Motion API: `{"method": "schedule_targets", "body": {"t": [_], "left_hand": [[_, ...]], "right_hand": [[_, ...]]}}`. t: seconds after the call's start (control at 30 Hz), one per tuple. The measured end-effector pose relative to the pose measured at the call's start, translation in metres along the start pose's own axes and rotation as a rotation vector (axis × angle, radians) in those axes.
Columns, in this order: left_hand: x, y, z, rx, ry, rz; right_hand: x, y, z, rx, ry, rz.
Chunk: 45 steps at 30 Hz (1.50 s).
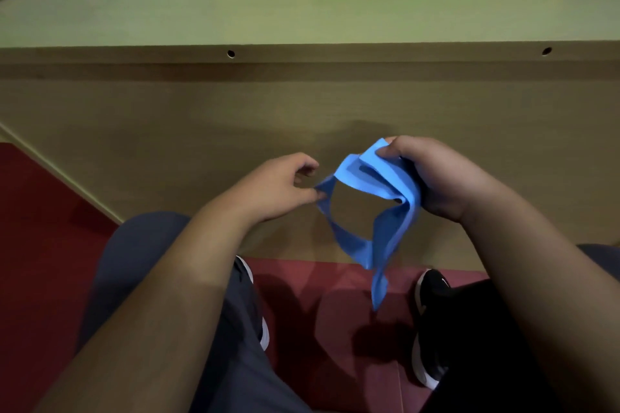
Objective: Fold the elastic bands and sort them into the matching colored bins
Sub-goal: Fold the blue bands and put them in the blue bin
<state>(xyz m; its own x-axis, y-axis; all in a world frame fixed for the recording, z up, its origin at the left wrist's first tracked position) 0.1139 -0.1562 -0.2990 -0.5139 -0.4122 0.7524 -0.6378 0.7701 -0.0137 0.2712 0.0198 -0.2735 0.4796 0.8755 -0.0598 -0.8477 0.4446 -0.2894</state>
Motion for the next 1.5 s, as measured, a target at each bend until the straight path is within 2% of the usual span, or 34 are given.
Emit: {"method": "schedule_targets", "body": {"t": [0.17,0.3,0.53,0.87,1.03,1.2,1.33,1.5], "left_hand": [[-0.002,-0.007,-0.003,0.047,-0.284,0.016],[0.003,-0.009,-0.015,0.172,-0.547,-0.087],[0.002,-0.008,-0.018,0.157,-0.566,-0.222],[0.006,-0.009,-0.019,0.195,-0.531,-0.271],[0.002,-0.009,-0.020,0.193,-0.527,-0.234],[-0.001,-0.009,-0.020,0.214,-0.560,-0.211],[-0.002,-0.010,-0.020,0.232,-0.614,-0.188],[-0.004,-0.014,-0.023,0.257,-0.699,-0.095]], "right_hand": [[-0.011,-0.002,-0.002,0.072,-0.036,0.001],[-0.015,-0.004,-0.002,0.109,-0.064,-0.007],[-0.023,-0.006,-0.009,0.103,-0.129,0.035],[-0.022,-0.004,-0.017,0.117,-0.250,0.070],[-0.019,-0.002,-0.016,0.226,-0.432,0.050],[-0.023,-0.001,-0.018,0.278,-0.448,0.070],[-0.029,0.000,-0.027,0.250,-0.423,0.134],[-0.033,0.003,-0.030,0.227,-0.389,0.116]]}}
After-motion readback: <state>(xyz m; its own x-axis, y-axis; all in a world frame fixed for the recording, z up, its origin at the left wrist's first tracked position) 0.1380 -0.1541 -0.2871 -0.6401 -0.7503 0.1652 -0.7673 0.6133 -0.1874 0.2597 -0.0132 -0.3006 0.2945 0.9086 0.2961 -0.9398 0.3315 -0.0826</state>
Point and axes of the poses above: each hand's wrist, its own y-axis towards the middle knuckle, its own x-axis out of the back of the hand, z = x × y, the point moved 5 cm from there along y, towards the middle knuckle, and after that the axes turned 7 degrees about -z, right-handed, at the moved point
